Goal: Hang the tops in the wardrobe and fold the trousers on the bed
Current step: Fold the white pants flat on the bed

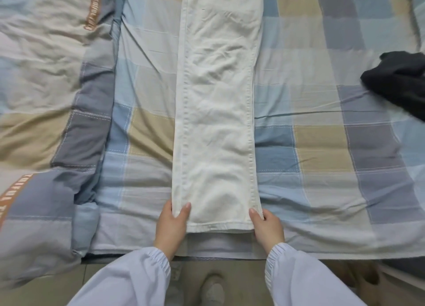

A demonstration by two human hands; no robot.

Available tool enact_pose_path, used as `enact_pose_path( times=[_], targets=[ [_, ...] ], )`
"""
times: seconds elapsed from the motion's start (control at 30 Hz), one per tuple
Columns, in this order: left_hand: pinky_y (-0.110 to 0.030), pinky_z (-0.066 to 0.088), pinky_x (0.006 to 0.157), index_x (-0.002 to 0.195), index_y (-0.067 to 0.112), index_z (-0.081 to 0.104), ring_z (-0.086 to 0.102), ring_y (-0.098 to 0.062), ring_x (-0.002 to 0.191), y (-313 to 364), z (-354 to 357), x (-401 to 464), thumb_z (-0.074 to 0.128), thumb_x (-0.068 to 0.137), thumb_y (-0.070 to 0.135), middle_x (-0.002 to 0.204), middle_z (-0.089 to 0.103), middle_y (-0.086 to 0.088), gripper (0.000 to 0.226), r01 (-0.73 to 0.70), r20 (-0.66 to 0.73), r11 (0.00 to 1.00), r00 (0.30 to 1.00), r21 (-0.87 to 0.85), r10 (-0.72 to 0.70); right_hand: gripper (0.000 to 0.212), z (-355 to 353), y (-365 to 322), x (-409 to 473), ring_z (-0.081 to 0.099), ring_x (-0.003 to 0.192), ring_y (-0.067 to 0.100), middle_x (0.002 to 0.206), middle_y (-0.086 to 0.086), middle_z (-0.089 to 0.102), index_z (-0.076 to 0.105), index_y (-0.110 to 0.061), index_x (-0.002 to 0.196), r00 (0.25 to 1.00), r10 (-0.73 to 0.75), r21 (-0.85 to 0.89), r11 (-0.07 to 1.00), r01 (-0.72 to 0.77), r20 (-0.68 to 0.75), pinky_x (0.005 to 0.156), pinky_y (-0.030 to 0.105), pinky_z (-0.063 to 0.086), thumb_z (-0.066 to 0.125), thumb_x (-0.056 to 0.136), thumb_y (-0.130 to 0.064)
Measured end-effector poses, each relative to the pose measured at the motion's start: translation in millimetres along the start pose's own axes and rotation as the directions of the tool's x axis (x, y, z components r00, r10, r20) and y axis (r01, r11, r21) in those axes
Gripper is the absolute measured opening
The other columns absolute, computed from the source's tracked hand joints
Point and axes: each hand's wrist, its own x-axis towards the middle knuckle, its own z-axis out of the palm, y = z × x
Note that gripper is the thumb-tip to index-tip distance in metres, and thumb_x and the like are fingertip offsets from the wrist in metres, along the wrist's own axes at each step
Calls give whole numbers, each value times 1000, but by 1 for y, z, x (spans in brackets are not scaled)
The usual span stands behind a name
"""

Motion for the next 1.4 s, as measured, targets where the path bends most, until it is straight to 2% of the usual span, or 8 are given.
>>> enact_pose_path(
  times=[0.13,0.3,0.43,0.57,1.0,1.2,1.3,1.4],
  targets=[
    [-28,38,74,102,13,44,55,-24,85,-5,-5,-6,70,82,30,90,57,-2,37,98,-210,990,975,104,-74,33,0,-3,-2,64,61,20,100,8,63,52,-10,104,989,142,112,984,-138,-32,79,38,54,68,81,-27],
    [-30,35,70,92,6,48,50,-24,79,-5,-2,-10,72,79,34,85,54,-5,40,143,-275,975,957,170,-93,30,-5,-13,-1,54,85,22,99,5,59,50,-14,97,989,130,87,988,-124,-67,74,26,37,70,80,-28],
    [-32,45,81,91,9,59,55,-23,90,-8,3,-4,65,83,39,102,51,-2,31,34,-188,948,982,315,27,10,-1,-17,4,60,86,19,97,2,67,66,-20,86,999,13,-80,997,-10,42,77,27,45,66,81,-29],
    [-32,36,103,98,11,64,43,-18,115,-6,3,8,67,83,35,121,36,0,29,-56,-82,925,992,376,93,24,1,-21,13,38,108,17,108,-7,35,68,-12,97,991,-133,-235,964,122,-28,93,22,29,64,83,-31],
    [-21,48,67,78,22,66,65,-13,84,47,-28,-15,64,88,19,82,70,5,11,145,96,989,985,-19,-143,10,-27,-41,-25,62,80,7,80,-11,67,64,-27,73,975,-105,-132,982,132,198,68,20,44,70,78,-33],
    [-25,43,59,91,8,57,55,-22,66,231,-60,-26,65,75,22,75,58,-8,22,383,230,917,908,-115,-350,27,-114,-234,-38,52,56,15,58,1,56,62,-8,67,976,-94,96,992,76,196,54,25,45,66,83,-30],
    [-27,46,62,87,15,56,54,-17,70,371,-79,-25,58,85,22,81,56,-6,8,153,248,911,967,-382,-58,22,-180,-366,-69,48,56,17,59,4,49,56,-9,66,952,-307,404,870,282,-4,56,30,48,61,87,-16],
    [-26,46,65,75,16,59,55,-13,71,429,-94,-40,57,87,29,77,58,-2,18,-378,-43,842,919,-385,393,33,-199,-393,-92,46,55,14,55,1,48,49,-17,56,793,-512,350,714,606,-329,54,23,45,56,89,-19]
  ],
)
